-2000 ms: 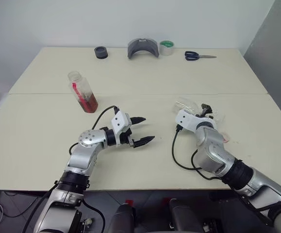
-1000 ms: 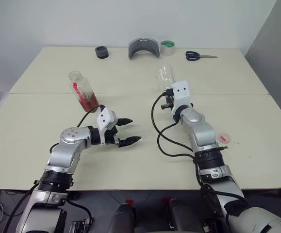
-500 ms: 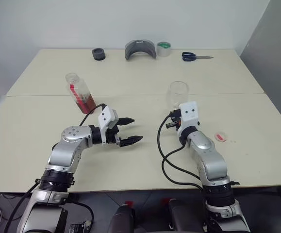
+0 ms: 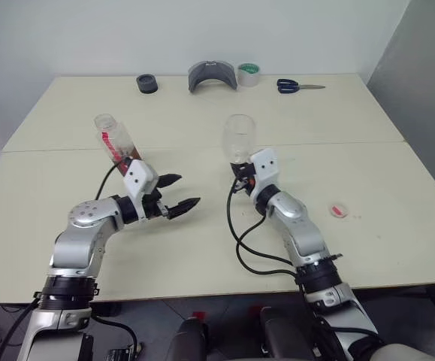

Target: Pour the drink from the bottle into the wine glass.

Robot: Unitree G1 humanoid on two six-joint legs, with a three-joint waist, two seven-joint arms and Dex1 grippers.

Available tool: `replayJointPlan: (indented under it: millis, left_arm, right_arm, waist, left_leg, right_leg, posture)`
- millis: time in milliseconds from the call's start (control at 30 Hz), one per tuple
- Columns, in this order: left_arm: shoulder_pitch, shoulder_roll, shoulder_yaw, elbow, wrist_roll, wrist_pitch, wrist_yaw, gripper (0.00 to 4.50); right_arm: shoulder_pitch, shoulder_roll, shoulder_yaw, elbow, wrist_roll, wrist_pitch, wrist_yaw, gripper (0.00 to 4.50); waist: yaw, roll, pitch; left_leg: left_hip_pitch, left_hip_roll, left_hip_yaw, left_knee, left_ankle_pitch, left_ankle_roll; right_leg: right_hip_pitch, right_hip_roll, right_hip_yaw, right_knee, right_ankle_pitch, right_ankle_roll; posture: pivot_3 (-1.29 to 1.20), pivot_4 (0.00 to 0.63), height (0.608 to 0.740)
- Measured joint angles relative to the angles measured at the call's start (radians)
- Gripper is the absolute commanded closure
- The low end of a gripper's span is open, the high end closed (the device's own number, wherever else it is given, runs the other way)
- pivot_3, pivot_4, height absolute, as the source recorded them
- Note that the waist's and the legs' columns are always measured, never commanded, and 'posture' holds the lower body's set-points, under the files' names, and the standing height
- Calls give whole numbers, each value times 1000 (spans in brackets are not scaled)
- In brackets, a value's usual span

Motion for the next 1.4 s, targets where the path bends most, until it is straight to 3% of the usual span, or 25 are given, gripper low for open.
replayJointPlan:
  millis: [200,633,933,1033,1067,1400]
  left_arm:
    - [51,33,47,-78,-26,50,35,0]
    - [64,76,111,-227,-88,128,91,0]
    - [45,76,111,-250,-120,164,109,0]
    - [45,76,111,-252,-120,166,115,0]
    - [45,76,111,-254,-120,167,116,0]
    - [29,59,104,-272,-137,183,138,0]
  right_arm:
    - [-64,13,20,172,-3,-95,36,4258]
    - [-84,13,16,231,-1,-151,63,4258]
    - [-84,11,15,234,0,-138,73,1341]
    - [-84,10,15,234,1,-125,73,186]
    - [-84,10,15,234,1,-123,74,24]
    - [-51,-28,15,198,0,-90,77,24]
  waist:
    - [1,0,0]
    - [0,0,0]
    - [1,0,0]
    - [1,0,0]
    - [1,0,0]
    - [1,0,0]
  left_leg:
    - [0,0,0,0,0,0]
    - [0,0,0,0,0,0]
    - [0,0,0,0,0,0]
    - [0,0,0,0,0,0]
    - [0,0,0,0,0,0]
    - [0,0,0,0,0,0]
  right_leg:
    - [0,-1,0,0,0,0]
    - [0,0,0,0,0,0]
    - [0,-1,0,0,0,0]
    - [0,0,0,0,0,0]
    - [0,0,0,0,0,0]
    - [0,0,0,0,0,0]
  posture:
    - [0,150,740]
    - [0,150,740]
    - [0,150,740]
    - [0,150,740]
    - [0,150,740]
    - [0,150,740]
